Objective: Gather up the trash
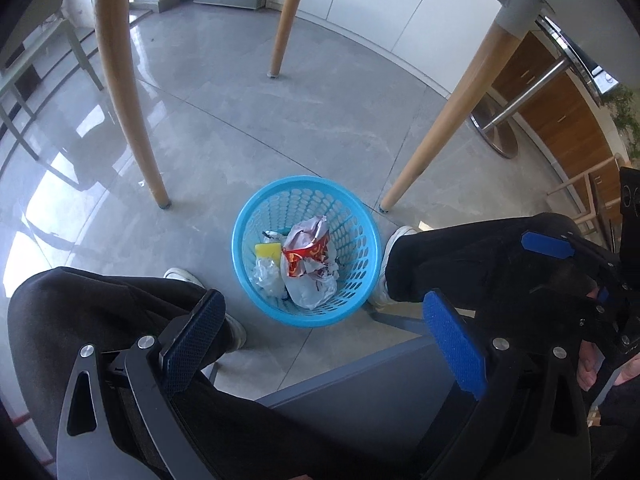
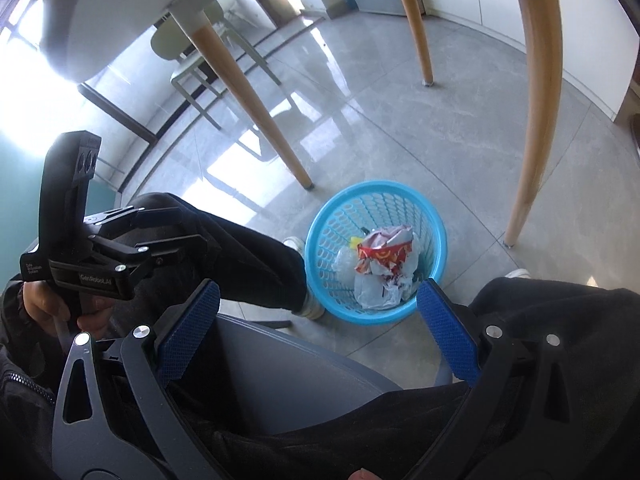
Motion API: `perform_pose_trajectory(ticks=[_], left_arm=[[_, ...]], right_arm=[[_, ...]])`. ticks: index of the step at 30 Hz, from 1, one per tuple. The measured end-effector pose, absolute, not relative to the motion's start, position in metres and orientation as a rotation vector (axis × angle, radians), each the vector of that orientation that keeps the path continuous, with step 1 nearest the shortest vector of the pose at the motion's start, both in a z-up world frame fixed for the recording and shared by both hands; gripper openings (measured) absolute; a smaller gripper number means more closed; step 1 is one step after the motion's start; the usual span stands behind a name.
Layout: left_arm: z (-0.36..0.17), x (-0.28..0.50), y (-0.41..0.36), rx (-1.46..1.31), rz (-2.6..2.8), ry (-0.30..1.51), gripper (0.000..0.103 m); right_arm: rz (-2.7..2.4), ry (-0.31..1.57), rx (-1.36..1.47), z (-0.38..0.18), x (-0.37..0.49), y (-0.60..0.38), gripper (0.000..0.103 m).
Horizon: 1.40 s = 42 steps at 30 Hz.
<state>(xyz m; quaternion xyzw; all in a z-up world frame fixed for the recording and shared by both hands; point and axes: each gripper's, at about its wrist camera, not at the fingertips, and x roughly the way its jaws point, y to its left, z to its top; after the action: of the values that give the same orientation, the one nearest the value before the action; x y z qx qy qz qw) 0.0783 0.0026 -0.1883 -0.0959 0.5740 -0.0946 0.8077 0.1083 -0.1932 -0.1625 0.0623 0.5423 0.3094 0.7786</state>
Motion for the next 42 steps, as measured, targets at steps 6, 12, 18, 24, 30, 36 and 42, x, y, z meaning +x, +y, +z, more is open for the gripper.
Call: perform_pose_trajectory(ticks=[6, 12, 18, 24, 30, 36, 42], left_arm=[[-0.187, 0.074, 0.000, -0.192, -0.203, 1.220, 0.097], [-0.187, 0.074, 0.001, -0.202, -0.209, 1.224, 0.097], [-0.186, 0.075, 0.003, -0.202, -0.217, 1.226, 0.097], [-0.187, 0.073, 0.003, -0.199, -0.219, 1.222, 0.097], [-0.184, 0.070, 0.001, -0.204, -0.204, 1.187, 0.097], [-0.183, 0.070, -0.003, -0.198, -0.224, 1.186, 0.097], [-0.182, 0.070, -0.005, -0.191, -0.219, 1.185, 0.097]], right_arm=[[0.682, 1.159, 0.106, -0.161, 0.105, -0.186, 0.094], [0.689, 1.163, 0.089, -0.160, 0.103, -0.182, 0.094], [0.688, 1.171, 0.086, -0.160, 0.103, -0.182, 0.094], [0.694, 1.173, 0.078, -0.159, 0.102, -0.180, 0.094], [0.691, 1.179, 0.083, -0.158, 0.102, -0.180, 0.094], [0.691, 1.181, 0.086, -0.158, 0.102, -0.181, 0.094], [0.690, 1.182, 0.086, -0.157, 0.102, -0.182, 0.094]])
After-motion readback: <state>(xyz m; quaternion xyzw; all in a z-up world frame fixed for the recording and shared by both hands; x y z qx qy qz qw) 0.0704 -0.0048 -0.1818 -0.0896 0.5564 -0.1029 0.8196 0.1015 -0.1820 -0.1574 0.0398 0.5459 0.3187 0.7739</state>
